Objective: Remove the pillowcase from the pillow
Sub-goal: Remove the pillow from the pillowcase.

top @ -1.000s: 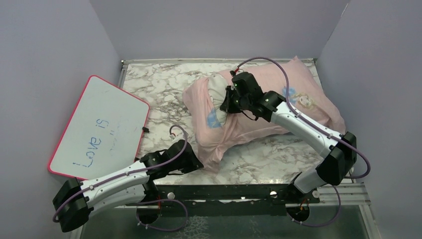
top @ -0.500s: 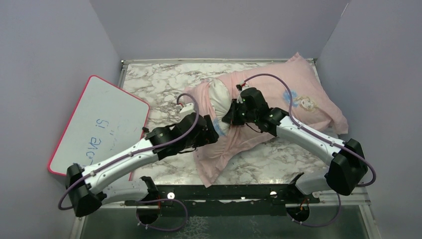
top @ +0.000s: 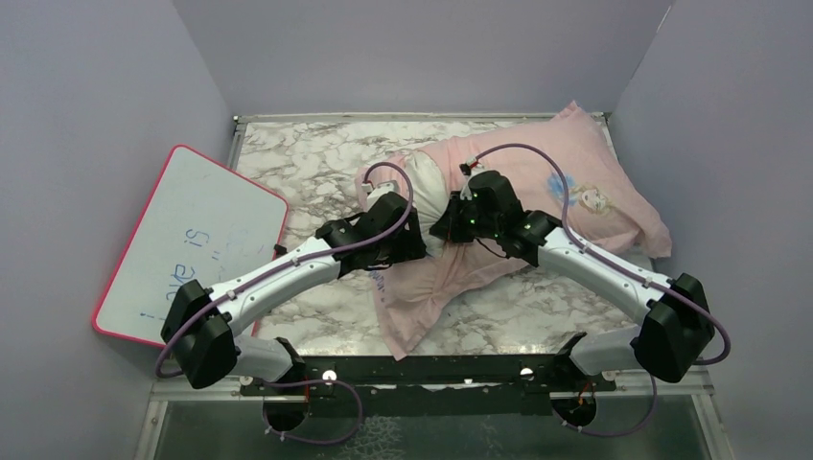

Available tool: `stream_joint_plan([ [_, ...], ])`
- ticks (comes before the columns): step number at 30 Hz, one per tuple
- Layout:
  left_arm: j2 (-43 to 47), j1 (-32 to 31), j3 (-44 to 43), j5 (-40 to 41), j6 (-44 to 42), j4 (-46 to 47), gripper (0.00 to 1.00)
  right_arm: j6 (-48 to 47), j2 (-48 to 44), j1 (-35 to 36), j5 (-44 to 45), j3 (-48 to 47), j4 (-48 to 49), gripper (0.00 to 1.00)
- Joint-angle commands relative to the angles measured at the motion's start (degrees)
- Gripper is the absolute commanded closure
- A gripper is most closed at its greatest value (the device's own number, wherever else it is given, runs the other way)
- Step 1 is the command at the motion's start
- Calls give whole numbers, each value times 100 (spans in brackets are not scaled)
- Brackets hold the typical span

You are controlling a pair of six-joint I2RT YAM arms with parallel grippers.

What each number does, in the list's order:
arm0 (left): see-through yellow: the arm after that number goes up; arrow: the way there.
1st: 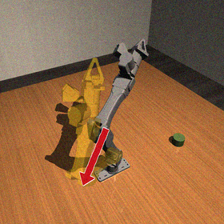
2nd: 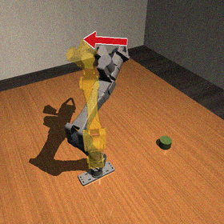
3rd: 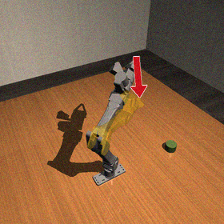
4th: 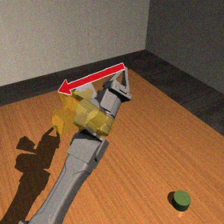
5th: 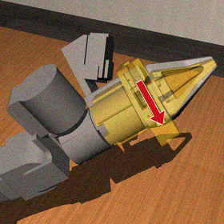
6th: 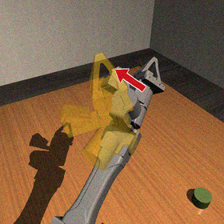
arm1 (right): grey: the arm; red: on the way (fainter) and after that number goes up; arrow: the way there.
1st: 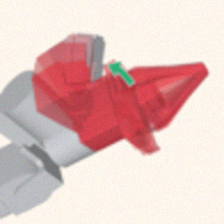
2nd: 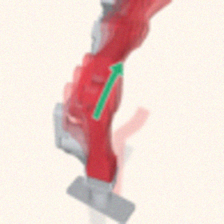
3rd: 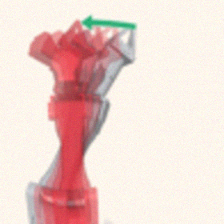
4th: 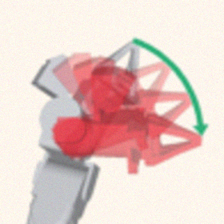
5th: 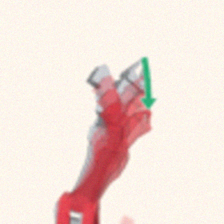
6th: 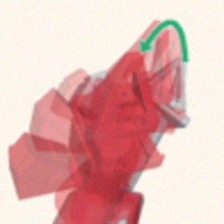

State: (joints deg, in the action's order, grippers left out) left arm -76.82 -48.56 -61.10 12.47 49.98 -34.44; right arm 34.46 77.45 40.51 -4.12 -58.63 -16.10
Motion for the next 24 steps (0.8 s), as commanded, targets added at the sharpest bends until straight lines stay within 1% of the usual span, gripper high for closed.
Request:
stream_joint_plan([
  [1, 235, 83, 299, -320, -71, 669, 39, 4, -170, -40, 92, 84, -177, 99],
  [2, 308, 95, 376, -293, -26, 685, 51, 7, -160, -39, 90, 78, -164, 99],
  [3, 364, 120, 429, -277, 3, 680, 65, 6, -148, -41, 94, 62, -146, 99],
  [5, 538, 169, 563, -249, 102, 588, 86, -38, -116, -35, 208, -36, -186, 99],
  [6, 623, 171, 660, -219, 179, 527, 93, -55, -103, -40, 349, -122, -248, 99],
  [8, 859, 183, 1029, -206, 331, 395, 100, -113, -86, -41, 768, -361, -411, 99],
  [14, 1974, 182, 2451, -286, 982, -199, 100, -362, -4, -51, 2262, -1284, -884, 99],
  [16, 2429, 181, 2931, -339, 1278, -497, 100, -404, 52, -55, 2448, -1569, -980, 99],
  [18, 2903, 172, 3403, -608, 1619, -606, 100, -377, 61, -80, 2283, -1718, -949, 99],
  [20, 3313, 156, 3798, -818, 1912, -605, 100, -346, 4, -87, 1889, -1689, -736, 99],
  [22, 3626, 154, 4029, -790, 2092, -606, 100, -220, -62, -87, 1407, -1535, -510, 99],
  [24, 3747, 156, 4112, -720, 2153, -579, 100, -81, -104, -87, 990, -1376, -293, 99],
])
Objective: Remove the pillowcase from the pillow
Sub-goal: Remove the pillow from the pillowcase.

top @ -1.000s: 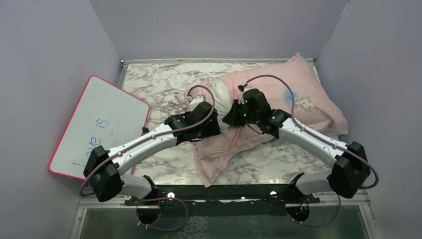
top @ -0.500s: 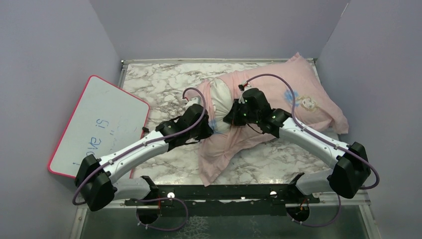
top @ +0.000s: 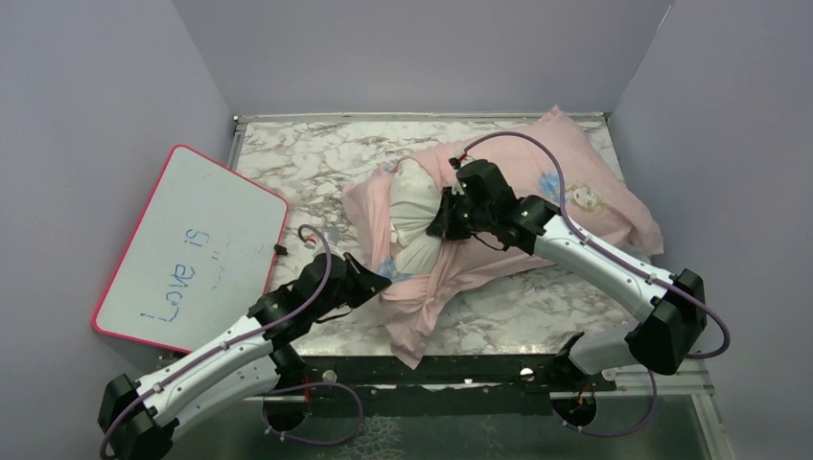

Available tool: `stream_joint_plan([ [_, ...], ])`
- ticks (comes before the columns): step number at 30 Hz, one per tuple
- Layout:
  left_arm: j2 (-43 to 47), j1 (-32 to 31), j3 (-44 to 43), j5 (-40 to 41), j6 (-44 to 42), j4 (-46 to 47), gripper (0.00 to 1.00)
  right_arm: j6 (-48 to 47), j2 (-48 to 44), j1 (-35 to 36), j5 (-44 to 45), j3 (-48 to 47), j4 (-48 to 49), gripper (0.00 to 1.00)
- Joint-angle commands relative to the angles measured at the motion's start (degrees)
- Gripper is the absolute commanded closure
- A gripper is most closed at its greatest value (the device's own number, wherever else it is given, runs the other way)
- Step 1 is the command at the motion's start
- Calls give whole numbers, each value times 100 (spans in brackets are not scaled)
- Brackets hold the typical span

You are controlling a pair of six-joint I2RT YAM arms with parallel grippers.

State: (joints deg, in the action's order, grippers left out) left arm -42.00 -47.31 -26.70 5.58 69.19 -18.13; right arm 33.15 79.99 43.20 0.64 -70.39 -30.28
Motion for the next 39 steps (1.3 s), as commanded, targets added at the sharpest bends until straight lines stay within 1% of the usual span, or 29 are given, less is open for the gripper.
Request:
stream_joint_plan([
  [1, 229, 30, 670, -23, 205, -2174, 100, 112, -358, -356, 312, -145, 1186, 99],
  [4, -164, 30, 594, -72, -51, -1901, 100, 209, -334, -356, -648, 25, 1515, 99],
  [6, -526, 23, 539, -187, -326, -1530, 100, 214, -290, -355, -1183, 85, 1728, 99],
  [8, -835, -5, 480, -274, -431, -1280, 100, 95, -222, -354, -1461, 27, 1718, 99],
  [9, -935, -39, 442, -272, -459, -1164, 100, 27, -159, -348, -1469, -50, 1527, 98],
  [11, -996, -92, 389, -231, -472, -977, 100, -126, -48, -320, -1313, -121, 1073, 87],
  [13, -937, -98, 387, -201, -424, -804, 100, -255, -10, -229, -1002, -47, 695, 79],
  [16, -792, -99, 542, -210, -320, -501, 100, -351, -102, 49, -604, 131, 362, 62],
  [18, -755, -94, 637, -258, -293, -383, 100, -325, -201, 352, -142, 187, 136, 51],
  [20, -766, -94, 693, -292, -292, -335, 100, -223, -307, 670, 548, 200, -97, 41],
  [21, -773, -96, 712, -301, -300, -324, 100, -145, -356, 810, 762, 194, -202, 39],
  [24, -763, -97, 727, -304, -324, -308, 100, 120, -489, 1277, 1434, 209, -412, 38],
  [27, -741, -99, 709, -325, -353, -287, 100, 420, -592, 1649, 1811, 367, -507, 38],
  [31, -720, -94, 774, -337, -337, -249, 100, 843, -626, 1955, 2022, 496, -536, 38],
  [34, -673, -96, 789, -387, -335, -223, 100, 1049, -565, 2248, 2217, 537, -438, 36],
  [37, -576, -96, 797, -417, -345, -235, 100, 1181, -343, 2339, 2161, 611, -268, 34],
  [39, -492, -97, 791, -406, -336, -235, 100, 1444, -159, 2363, 2268, 579, -338, 33],
])
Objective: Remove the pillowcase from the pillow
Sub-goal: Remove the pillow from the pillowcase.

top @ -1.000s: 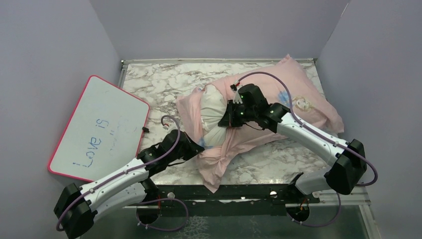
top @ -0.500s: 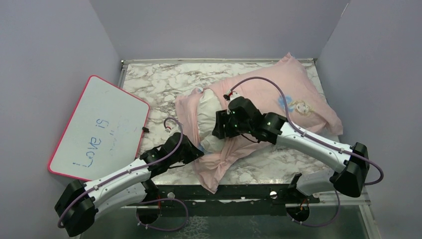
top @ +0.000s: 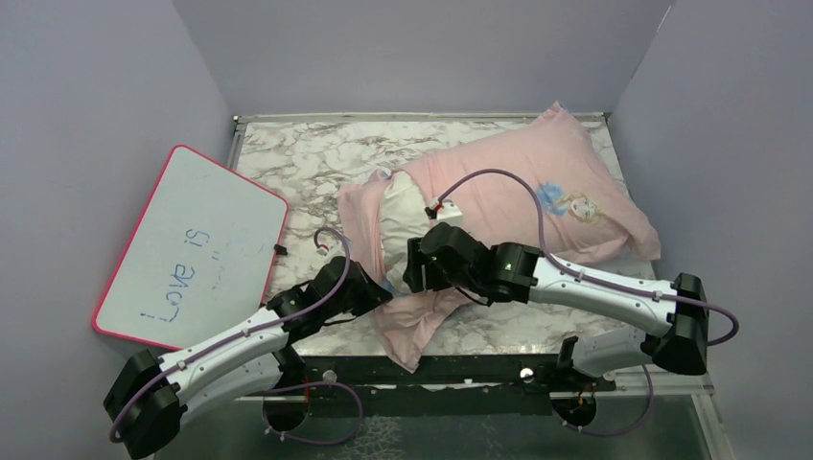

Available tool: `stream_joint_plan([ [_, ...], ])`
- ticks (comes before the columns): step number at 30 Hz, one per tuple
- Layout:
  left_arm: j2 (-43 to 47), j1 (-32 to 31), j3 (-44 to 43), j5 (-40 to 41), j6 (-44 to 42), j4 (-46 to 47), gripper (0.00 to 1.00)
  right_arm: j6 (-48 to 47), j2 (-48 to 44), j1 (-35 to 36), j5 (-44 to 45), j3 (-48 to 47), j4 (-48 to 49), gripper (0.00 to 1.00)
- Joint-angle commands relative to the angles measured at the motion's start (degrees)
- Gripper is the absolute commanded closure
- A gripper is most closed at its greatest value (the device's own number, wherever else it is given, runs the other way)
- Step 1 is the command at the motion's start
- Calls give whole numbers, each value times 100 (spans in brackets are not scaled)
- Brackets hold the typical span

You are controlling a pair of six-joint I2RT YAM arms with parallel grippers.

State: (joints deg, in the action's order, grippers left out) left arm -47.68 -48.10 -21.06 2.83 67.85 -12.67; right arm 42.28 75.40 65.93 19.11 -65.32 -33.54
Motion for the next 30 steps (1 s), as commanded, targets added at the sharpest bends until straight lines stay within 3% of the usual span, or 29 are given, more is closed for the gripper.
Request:
stream_joint_plan([
  [1, 108, -18, 225, -133, -203, -781, 100, 883, 368, 95, 636, 87, -106, 32],
  [5, 179, -21, 218, -108, -193, -781, 100, 1977, 555, 95, 1188, 493, 382, 32],
  [11, 214, -24, 181, -177, -229, -777, 100, 2499, 1202, 87, 1512, 524, 1004, 33],
  [16, 293, -18, 222, -250, -214, -782, 100, 2313, 1768, 87, 1858, -109, 684, 53],
  [19, 328, -18, 259, -279, -201, -790, 100, 2069, 1805, 57, 2065, -350, 659, 78],
  [23, 349, -17, 177, -264, -246, -917, 100, 1644, 1494, -4, 2289, -407, 839, 98],
  [30, 369, -18, 269, -223, -185, -1002, 100, 747, 842, -483, 1935, -353, 1662, 100],
])
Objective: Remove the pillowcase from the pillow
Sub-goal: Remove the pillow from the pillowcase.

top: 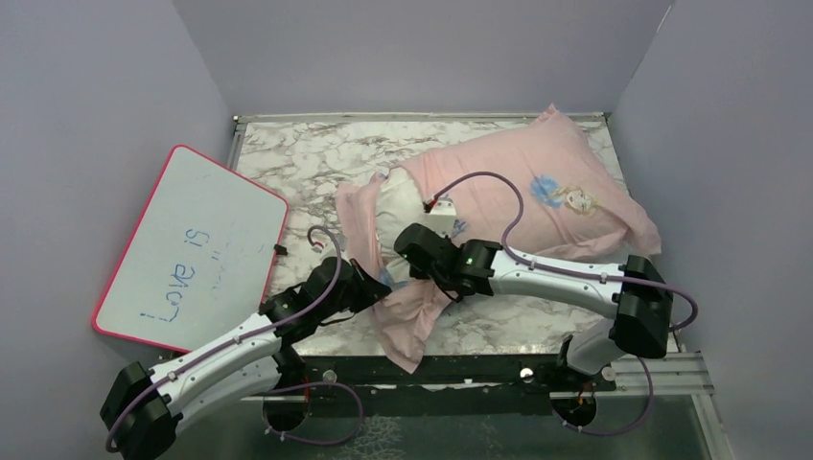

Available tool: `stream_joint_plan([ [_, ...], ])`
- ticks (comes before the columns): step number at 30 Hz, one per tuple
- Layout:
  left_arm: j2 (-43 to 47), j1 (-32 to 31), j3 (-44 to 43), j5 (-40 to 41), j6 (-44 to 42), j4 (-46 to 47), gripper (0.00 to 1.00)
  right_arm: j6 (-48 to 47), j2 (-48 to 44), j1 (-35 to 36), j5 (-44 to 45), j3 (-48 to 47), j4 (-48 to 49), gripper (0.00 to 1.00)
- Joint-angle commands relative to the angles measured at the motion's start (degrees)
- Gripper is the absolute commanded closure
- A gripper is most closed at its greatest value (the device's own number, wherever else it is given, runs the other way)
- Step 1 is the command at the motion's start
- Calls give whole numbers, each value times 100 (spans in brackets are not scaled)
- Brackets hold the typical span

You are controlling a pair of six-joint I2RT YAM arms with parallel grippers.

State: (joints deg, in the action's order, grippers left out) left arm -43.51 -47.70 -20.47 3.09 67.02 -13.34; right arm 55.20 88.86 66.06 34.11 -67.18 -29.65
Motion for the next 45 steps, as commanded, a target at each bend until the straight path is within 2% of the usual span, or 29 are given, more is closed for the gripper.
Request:
stream_joint_plan([
  [1, -94, -55, 236, -274, -135, -933, 100, -760, -578, -723, 201, -191, 1474, 100],
  [6, -523, -64, 223, -558, -425, -933, 100, -1210, -861, -1666, -1379, -444, 2075, 100],
  [12, -827, -125, 323, -644, -568, -951, 100, -1639, -993, -1899, -1457, -989, 2045, 100],
  [15, -691, -143, 388, -754, -548, -962, 100, -1690, -1060, -1944, -1642, -907, 2092, 100],
  [18, -284, -135, 269, -840, -405, -951, 100, -1609, -1068, -1943, -2300, -455, 2041, 99],
  [22, 248, -134, -185, -711, -212, -763, 80, -1332, -1046, -1913, -2745, 507, 2116, 99],
  [23, 302, -134, -294, -718, -196, -589, 72, -1336, -1041, -1907, -2800, 745, 2167, 99],
  [25, 252, -127, -499, -807, -186, -300, 59, -1302, -1011, -1911, -2886, 1043, 2185, 99],
  [28, -203, -121, -849, -1044, -262, -224, 46, -1262, -917, -1914, -3001, 1115, 2004, 100],
  [34, -715, -117, -916, -1704, -536, -202, 40, -1133, -895, -1907, -2780, 1101, 2114, 100],
  [36, -814, -118, -779, -1870, -648, -244, 42, -1134, -821, -1911, -2746, 1003, 2092, 99],
  [37, -873, -123, -717, -1930, -684, -272, 47, -1134, -792, -1913, -2732, 958, 2082, 99],
  [41, -938, -185, -442, -1829, -647, -448, 88, -1112, -746, -1913, -2589, 752, 2014, 99],
  [43, -806, -208, -269, -1670, -589, -584, 98, -1180, -775, -1913, -2437, 596, 1952, 100],
  [45, -670, -212, -114, -1585, -579, -749, 100, -1312, -861, -1913, -2240, 365, 1921, 100],
])
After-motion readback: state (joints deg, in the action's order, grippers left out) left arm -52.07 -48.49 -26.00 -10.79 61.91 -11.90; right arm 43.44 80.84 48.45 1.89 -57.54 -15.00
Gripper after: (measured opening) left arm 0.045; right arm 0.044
